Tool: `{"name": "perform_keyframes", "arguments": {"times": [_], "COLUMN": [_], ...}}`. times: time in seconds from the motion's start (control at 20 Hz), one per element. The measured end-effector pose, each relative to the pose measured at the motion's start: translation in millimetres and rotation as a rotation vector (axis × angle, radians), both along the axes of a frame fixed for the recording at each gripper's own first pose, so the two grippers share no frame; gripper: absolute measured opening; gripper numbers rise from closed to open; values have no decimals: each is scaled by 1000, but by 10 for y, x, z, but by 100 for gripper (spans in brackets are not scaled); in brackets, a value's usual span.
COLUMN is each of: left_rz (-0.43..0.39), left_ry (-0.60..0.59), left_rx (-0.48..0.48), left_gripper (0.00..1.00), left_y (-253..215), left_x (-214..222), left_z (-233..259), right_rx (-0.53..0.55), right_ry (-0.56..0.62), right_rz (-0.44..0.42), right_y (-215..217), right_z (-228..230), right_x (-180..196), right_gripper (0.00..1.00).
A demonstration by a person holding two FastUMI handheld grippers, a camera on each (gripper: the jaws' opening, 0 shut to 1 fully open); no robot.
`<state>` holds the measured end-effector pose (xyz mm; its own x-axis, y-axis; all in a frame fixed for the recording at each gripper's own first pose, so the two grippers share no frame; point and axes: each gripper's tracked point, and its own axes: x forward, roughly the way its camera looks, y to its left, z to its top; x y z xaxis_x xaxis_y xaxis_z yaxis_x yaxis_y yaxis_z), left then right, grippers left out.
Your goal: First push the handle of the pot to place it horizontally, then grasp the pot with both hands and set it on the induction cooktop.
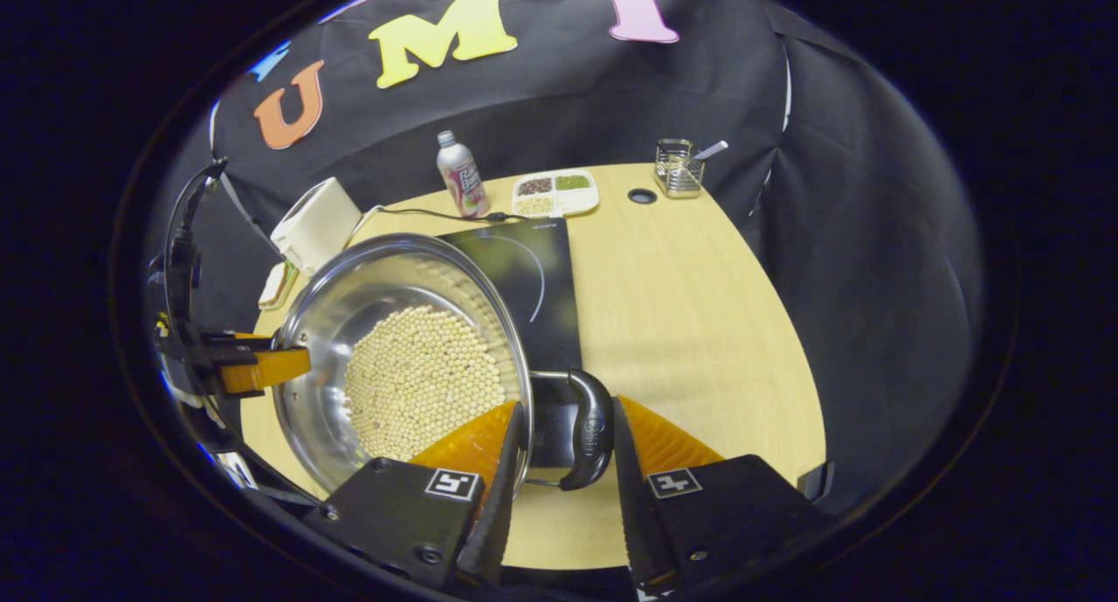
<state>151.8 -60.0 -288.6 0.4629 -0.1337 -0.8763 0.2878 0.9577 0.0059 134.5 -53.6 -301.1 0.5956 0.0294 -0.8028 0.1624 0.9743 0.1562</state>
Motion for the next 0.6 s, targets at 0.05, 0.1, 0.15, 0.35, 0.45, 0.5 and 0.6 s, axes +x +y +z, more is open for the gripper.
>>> {"name": "perform_keyframes", "arguments": {"times": [0.05, 0.1, 0.15, 0.35, 0.45, 0.5, 0.6], "left_rz": [7, 17, 30, 75, 102, 111, 122], "left_ry": [1, -3, 0, 1, 9, 12, 21], "left_rx": [5, 7, 9, 11, 12, 13, 20], "left_gripper": [59, 59, 59, 59, 59, 59, 59], "left_y": [-45, -85, -124, -190, -197, -205, -191], "left_x": [78, 164, 221, 468, 565, 623, 707], "left_z": [-1, 1, -17, -66, -118, -149, -212], "right_rx": [1, 3, 2, -10, -21, -26, -33], "right_ry": [0, 2, 3, 1, 0, 2, 12], "right_rz": [9, 17, 28, 82, 106, 115, 131], "right_y": [-63, -121, -165, -281, -305, -310, -314], "right_z": [-7, -15, -21, -34, -72, -103, -154], "right_x": [107, 213, 330, 765, 973, 1048, 1172], "right_gripper": [53, 54, 54, 54, 54, 54, 54]}}
